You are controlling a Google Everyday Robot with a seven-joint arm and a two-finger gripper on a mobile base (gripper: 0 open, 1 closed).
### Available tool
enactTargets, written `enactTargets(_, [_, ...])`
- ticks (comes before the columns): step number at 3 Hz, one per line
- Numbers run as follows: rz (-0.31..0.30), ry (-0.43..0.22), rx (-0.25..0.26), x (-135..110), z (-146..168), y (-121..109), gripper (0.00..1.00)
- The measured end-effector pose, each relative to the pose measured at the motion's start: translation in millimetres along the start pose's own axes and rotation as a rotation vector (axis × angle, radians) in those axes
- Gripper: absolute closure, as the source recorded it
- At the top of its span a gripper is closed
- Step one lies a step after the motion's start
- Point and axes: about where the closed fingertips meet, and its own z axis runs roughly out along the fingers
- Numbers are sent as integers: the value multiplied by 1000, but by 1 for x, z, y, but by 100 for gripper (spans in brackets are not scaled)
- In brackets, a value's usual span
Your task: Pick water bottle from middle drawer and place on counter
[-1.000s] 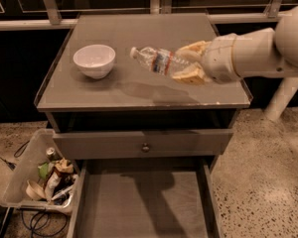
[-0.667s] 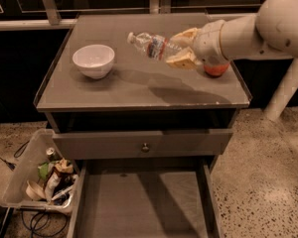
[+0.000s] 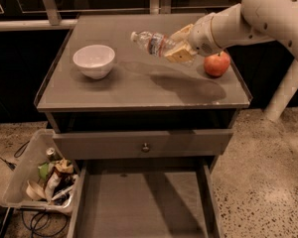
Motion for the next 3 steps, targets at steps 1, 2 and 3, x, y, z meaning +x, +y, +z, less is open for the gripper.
enactTargets(1, [79,69,-52,22,3,2,100])
enactTargets(2, [130,100,-101,33,6,9,100])
enactTargets(3, [160,107,-156,36,13,20,100])
